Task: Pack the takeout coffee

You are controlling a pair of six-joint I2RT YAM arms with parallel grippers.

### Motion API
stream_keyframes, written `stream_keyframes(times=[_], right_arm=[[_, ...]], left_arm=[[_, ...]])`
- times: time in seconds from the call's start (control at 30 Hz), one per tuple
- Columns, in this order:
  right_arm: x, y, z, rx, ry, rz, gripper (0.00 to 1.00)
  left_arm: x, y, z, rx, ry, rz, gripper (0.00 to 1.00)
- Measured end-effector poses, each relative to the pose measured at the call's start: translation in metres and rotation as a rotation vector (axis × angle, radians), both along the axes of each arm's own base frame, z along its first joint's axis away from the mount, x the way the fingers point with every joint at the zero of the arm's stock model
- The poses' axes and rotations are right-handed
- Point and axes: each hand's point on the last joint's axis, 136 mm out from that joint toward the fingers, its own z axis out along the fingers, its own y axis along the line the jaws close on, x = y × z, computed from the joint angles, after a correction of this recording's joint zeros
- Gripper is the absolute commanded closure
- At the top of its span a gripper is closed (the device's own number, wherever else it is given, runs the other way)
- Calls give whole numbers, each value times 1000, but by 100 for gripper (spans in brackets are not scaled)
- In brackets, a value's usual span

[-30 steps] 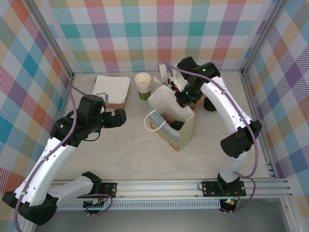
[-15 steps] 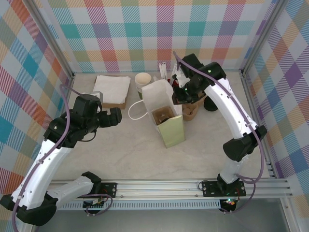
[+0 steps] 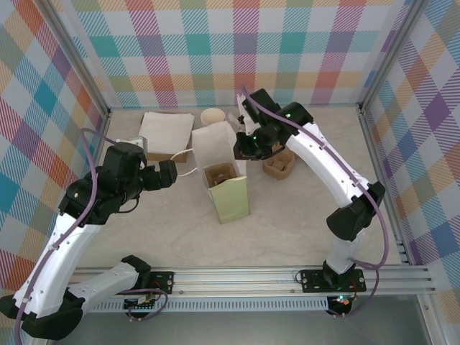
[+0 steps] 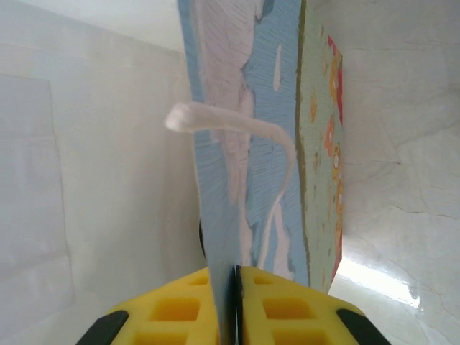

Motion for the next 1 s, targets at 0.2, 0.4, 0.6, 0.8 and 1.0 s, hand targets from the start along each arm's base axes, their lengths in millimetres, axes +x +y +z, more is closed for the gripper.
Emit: stream_keyframes(times=[0.2, 0.4, 0.6, 0.8, 1.0], right_arm=[[4, 9, -14, -7, 23, -5, 61], [9, 1, -10, -49, -19, -13, 44], [19, -12, 28, -58, -150, -14, 36], [30, -46, 65, -52, -275, -50, 36], [67, -88, 64, -84, -316, -152, 38]], left_arm=[[0, 1, -1, 6, 3, 4, 0], [0, 1, -1, 7, 4, 5, 0], [2, 0, 1, 7, 4, 4, 0], [3, 0, 3, 4, -1, 4, 0], [3, 0, 3, 4, -2, 5, 0]])
